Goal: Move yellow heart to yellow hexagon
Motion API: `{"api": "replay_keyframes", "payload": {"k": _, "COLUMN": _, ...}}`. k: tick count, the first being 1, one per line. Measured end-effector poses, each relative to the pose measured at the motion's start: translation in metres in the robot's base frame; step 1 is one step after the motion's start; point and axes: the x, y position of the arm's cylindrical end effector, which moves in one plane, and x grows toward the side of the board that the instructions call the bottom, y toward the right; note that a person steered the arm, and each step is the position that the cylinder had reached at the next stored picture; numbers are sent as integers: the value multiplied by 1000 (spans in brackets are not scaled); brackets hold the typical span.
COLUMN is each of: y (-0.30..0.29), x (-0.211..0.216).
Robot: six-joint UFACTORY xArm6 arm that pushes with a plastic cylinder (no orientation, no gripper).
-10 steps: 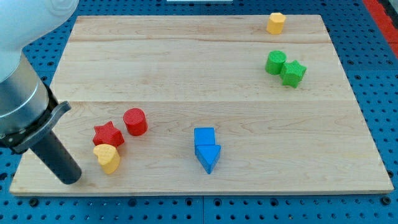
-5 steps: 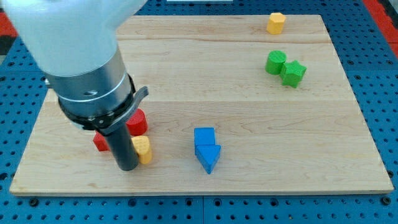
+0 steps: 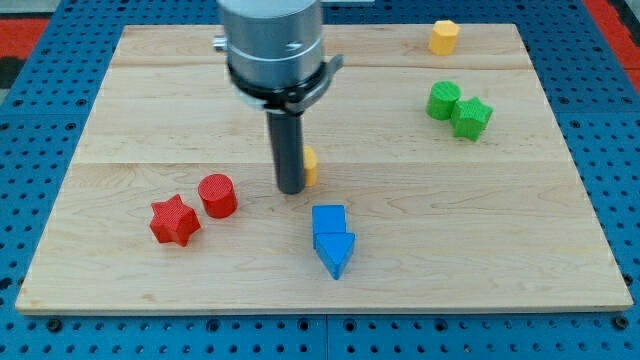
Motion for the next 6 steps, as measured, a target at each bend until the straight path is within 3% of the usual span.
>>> {"api": "replay_keyframes", "payload": {"k": 1, "y": 29, "x": -22}}
{"api": "replay_keyframes", "payload": {"k": 2, "y": 28, "x": -73}}
{"api": "replay_keyframes", "payload": {"k": 4, "y": -55, "x": -116}}
{"api": "replay_keyframes", "payload": {"k": 5, "y": -24, "x": -136}}
{"api": "replay_keyframes", "payload": {"k": 6, "y": -16, "x": -115}}
